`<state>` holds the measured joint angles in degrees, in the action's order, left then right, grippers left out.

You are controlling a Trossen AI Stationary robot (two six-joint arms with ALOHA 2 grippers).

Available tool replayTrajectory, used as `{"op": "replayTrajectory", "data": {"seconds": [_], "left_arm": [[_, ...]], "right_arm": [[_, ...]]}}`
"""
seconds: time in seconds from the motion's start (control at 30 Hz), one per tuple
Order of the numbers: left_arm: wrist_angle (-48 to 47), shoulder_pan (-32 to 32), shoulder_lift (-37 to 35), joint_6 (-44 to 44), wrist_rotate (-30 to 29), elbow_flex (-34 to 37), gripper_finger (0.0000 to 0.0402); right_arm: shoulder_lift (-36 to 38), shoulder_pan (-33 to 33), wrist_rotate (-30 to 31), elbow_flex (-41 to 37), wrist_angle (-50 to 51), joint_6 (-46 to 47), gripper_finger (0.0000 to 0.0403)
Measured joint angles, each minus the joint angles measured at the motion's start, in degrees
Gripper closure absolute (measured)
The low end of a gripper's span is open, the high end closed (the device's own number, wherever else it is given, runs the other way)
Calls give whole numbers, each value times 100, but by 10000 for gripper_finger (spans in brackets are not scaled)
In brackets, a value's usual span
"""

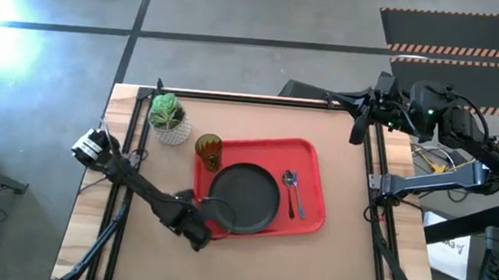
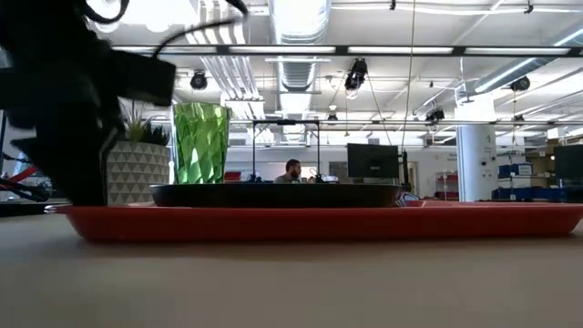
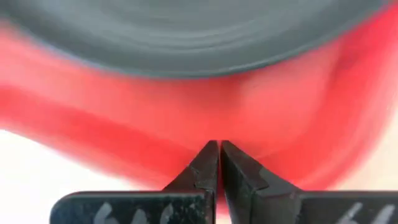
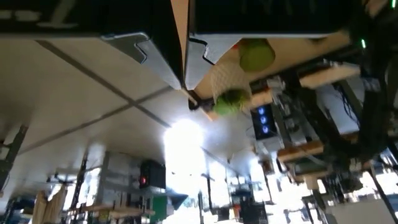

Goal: Pick and place plate/cup/fork/spoon on tray
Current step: Move the red tray to the center of the table

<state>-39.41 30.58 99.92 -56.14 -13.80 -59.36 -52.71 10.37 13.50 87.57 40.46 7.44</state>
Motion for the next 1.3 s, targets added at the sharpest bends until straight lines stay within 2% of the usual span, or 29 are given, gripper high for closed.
{"op": "replayTrajectory", "data": {"seconds": [0.2, 0.3, 0.4, 0.53, 0.83, 1.07, 1.3], "left_arm": [[-654, -32, -1082, 139, -1679, -170, 401], [-833, -25, -1768, 168, -2505, -193, 401], [-808, -11, -2553, 652, -3334, -253, 401], [-592, 1, -3427, 1472, -4045, -325, 401], [448, 1, -4917, 3586, -4664, -357, 401], [444, -10, -5429, 4161, -4676, -250, 401], [306, -10, -5384, 4203, -4617, -211, 401]], "right_arm": [[-335, 15, 329, -26, 557, 187, 394], [-641, 17, 288, -33, 615, 201, 394], [-910, 13, 37, 9, 520, 228, 394], [-1109, 15, -127, 79, 161, 302, 394], [-1601, 63, -315, 85, 25, 617, 394], [-2313, 450, -1059, 210, -393, 1021, 394], [-2805, 449, -1121, 809, -526, 1064, 394]]}}
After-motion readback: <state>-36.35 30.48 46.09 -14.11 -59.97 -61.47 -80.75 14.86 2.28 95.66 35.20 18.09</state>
